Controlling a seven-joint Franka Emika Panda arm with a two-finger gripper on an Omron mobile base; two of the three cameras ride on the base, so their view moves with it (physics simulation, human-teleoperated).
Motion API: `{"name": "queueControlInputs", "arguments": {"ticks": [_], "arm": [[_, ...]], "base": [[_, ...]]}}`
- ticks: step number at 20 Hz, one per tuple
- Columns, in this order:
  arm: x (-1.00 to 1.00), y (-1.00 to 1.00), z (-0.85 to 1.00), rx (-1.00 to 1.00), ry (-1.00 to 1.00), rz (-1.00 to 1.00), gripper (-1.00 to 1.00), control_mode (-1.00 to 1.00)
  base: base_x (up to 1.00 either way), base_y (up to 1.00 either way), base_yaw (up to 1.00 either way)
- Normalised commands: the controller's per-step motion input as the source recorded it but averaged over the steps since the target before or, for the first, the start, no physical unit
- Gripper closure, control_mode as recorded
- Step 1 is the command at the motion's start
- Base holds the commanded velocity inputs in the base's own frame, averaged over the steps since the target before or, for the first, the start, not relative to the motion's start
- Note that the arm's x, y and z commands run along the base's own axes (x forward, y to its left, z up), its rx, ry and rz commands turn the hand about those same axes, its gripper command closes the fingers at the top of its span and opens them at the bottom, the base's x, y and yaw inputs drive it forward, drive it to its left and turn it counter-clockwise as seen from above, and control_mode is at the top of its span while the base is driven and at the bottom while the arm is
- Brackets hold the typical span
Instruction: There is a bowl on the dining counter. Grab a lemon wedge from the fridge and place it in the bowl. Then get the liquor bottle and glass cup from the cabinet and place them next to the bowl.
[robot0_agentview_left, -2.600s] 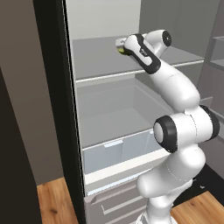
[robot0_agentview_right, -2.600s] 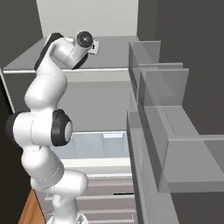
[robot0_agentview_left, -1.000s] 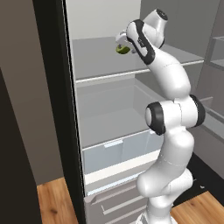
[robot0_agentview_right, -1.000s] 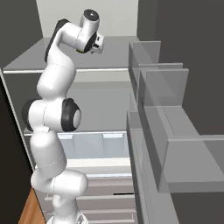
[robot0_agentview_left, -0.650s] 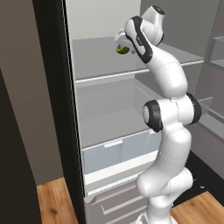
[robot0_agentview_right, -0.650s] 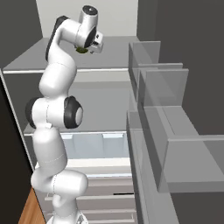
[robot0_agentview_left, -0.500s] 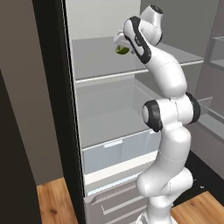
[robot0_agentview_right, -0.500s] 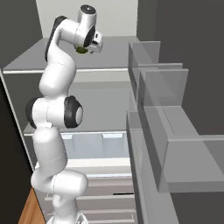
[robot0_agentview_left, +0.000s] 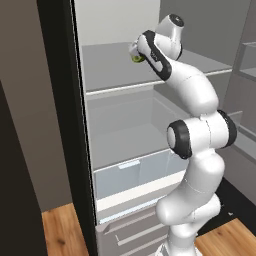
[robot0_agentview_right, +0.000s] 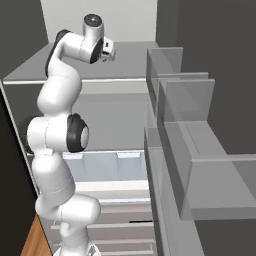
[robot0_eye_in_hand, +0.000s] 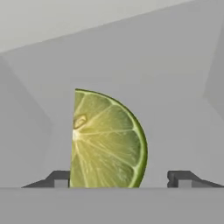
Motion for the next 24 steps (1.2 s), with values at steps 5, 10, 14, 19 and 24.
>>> {"name": "queueControlInputs", "arguments": {"ticks": [5,10,14,19,24], "arm": [[-0.38,0.25,-0.4,0.1,0.0,0.07,1.0,-1.0],[-0.4,0.13,0.05,0.19,0.0,0.11,1.0,-1.0],[-0.77,0.0,0.83,0.22,0.04,0.07,1.0,-1.0],[-1.0,0.0,0.98,0.09,0.17,0.0,1.0,-1.0],[-1.0,0.0,0.65,0.0,0.16,0.0,1.0,-1.0]], "base": [[0.0,0.0,0.0],[0.0,0.0,0.0],[0.0,0.0,0.0],[0.0,0.0,0.0],[0.0,0.0,0.0]]}}
